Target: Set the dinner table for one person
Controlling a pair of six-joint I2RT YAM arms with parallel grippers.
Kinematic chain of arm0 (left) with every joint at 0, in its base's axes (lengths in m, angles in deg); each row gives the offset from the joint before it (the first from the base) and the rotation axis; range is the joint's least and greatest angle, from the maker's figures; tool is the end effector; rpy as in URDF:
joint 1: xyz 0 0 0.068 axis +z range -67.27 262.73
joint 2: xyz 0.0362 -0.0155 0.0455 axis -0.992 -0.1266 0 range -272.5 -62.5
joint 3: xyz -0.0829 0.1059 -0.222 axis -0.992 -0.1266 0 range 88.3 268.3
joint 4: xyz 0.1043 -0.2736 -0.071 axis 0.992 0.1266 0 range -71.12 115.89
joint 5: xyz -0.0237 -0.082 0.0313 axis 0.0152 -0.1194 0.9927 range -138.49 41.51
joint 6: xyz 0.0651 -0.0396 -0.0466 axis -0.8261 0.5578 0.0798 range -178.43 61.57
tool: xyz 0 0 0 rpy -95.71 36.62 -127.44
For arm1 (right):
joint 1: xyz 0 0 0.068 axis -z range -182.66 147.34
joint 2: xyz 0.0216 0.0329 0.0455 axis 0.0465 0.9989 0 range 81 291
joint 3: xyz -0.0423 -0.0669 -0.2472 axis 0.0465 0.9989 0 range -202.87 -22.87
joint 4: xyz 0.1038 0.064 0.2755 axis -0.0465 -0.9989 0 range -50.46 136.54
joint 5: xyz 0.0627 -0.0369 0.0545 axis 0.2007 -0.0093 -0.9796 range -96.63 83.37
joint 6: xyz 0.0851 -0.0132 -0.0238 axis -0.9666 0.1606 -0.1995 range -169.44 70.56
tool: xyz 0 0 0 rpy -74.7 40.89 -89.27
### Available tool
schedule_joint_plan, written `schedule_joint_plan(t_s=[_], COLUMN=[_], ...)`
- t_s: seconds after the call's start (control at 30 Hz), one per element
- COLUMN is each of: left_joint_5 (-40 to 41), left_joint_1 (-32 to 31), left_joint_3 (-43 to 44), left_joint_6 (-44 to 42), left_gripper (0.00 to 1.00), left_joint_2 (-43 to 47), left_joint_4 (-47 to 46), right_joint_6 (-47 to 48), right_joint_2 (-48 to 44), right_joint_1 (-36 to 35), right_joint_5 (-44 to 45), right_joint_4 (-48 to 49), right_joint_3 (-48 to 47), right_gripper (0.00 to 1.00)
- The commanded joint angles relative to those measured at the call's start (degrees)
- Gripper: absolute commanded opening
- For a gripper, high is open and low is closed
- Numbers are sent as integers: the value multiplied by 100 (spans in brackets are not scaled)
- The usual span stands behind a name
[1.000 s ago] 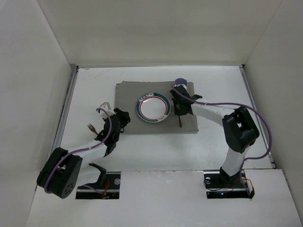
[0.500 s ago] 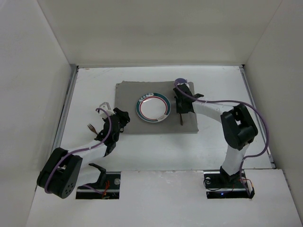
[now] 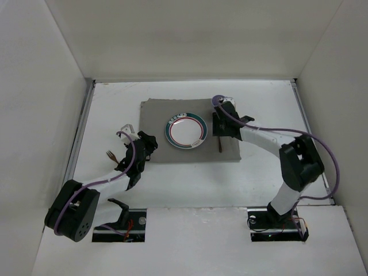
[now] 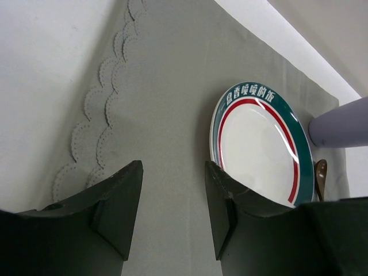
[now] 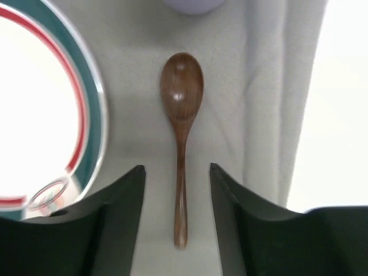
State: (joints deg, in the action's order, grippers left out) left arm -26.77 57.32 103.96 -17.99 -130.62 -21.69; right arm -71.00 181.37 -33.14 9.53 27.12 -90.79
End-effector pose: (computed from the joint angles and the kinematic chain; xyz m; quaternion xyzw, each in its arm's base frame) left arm 0.2781 -0.0995 0.1241 -0.2175 0.7405 -0.2135 0.5989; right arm 0.3840 0.2001 0.1378 -0.0270 0.9365 0.0225 0.3489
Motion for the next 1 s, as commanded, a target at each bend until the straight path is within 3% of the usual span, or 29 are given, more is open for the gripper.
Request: schedule_joint_plan(t_s=[0.0, 0.2, 0.27, 0.33, 0.37, 0.43, 0.6, 0.77, 0.97], left_joint_5=[289, 992, 1062, 1133, 1185, 1256, 1616, 1898, 1477], left_joint_1=[-12, -126, -196, -293, -337, -425, -373, 118, 998], left_joint_3=[236, 499, 744, 1078, 1210, 1448, 1747, 1836, 1625], left_joint_6=[-247, -573, -590, -565, -521, -468, -100, 533, 912], left_gripper=[45, 45, 43, 37, 31, 12, 8, 29, 33], left_joint_2=[176, 106, 149, 254, 325, 518, 1211, 1836, 1838], left_joint_4=[23, 313, 768, 1479, 1857, 2578, 4431, 6173, 6730], right_joint_6=[-155, -682, -735, -779, -805, -814, -1104, -1367, -1299], right_joint_2=[-1053, -2547, -2952, -3347, -3541, -3892, -4492, -4580, -4816], right_joint_1=[-269, -954, -1200, -1341, -1403, -1508, -1562, -1641, -1957], right_joint_5=[492, 1161, 1231, 1406, 1512, 1661, 1610, 1153, 1433], right_joint_4=[596, 2298, 3020, 3330, 3374, 3471, 4331, 4526, 4649], right_joint_3=[339, 2034, 2676, 3134, 3310, 3609, 4409, 4630, 4753], right_gripper=[58, 61, 48, 23, 14, 9, 11, 18, 27])
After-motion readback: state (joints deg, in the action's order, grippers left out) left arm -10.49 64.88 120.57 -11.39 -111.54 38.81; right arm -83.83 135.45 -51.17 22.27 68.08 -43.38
